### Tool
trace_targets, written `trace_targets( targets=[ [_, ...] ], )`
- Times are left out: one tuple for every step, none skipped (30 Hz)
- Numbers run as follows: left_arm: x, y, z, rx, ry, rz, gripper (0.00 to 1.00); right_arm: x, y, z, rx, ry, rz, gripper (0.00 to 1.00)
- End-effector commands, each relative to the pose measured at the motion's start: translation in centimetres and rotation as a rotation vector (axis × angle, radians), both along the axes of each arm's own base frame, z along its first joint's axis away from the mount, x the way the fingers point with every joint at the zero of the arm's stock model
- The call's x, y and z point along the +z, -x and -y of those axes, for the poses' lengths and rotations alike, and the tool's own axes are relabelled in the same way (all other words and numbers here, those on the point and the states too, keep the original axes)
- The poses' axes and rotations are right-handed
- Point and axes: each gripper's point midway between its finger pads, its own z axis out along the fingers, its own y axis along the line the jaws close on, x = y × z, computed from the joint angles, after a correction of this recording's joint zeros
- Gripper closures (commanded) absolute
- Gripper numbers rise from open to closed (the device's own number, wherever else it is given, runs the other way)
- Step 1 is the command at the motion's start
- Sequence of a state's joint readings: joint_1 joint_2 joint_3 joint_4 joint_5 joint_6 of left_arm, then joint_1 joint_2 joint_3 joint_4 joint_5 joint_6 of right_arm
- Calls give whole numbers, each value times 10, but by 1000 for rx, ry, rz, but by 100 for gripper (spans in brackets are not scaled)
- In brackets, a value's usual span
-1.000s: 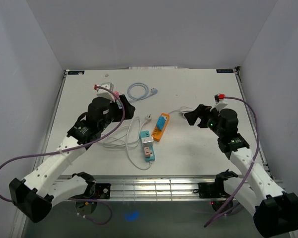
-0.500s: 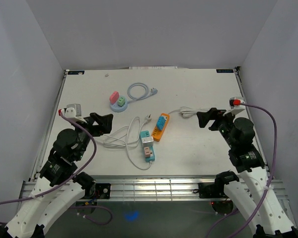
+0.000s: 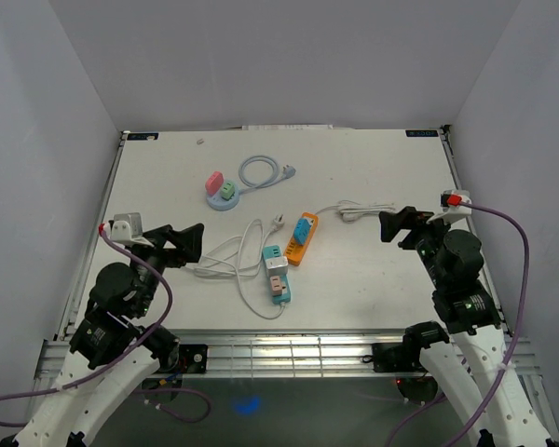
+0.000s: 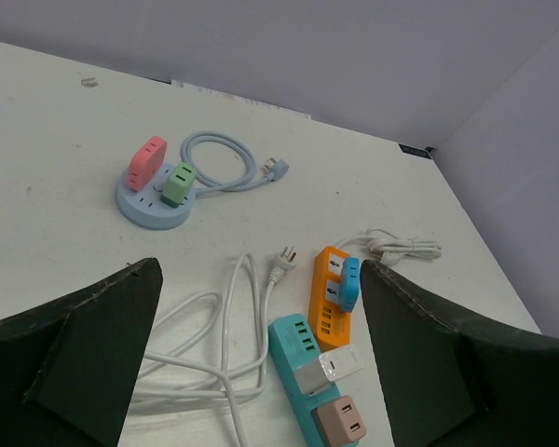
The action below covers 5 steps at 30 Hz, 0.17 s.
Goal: Insert the plug
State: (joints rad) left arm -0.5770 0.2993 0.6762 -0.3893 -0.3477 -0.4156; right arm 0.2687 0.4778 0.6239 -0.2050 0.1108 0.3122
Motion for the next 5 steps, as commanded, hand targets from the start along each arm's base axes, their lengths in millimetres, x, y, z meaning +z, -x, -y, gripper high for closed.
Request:
trace_targets(
  targets=[
    [2, -1, -3, 16, -14, -1, 2, 0, -1, 6, -34, 1, 1, 11],
    [3, -2, -3, 19, -12, -2, 2, -1, 0, 6, -34, 1, 1, 11],
    [2, -3, -4, 24, -16, -7, 2, -1, 0, 6, -34, 2, 0, 11],
    [-1, -4, -3, 24, -23, -21, 2, -1, 1, 7, -37, 2, 0, 11],
    [-1, -4, -3, 25, -25, -25, 2, 0, 1, 7, -38, 1, 3, 11]
  ],
)
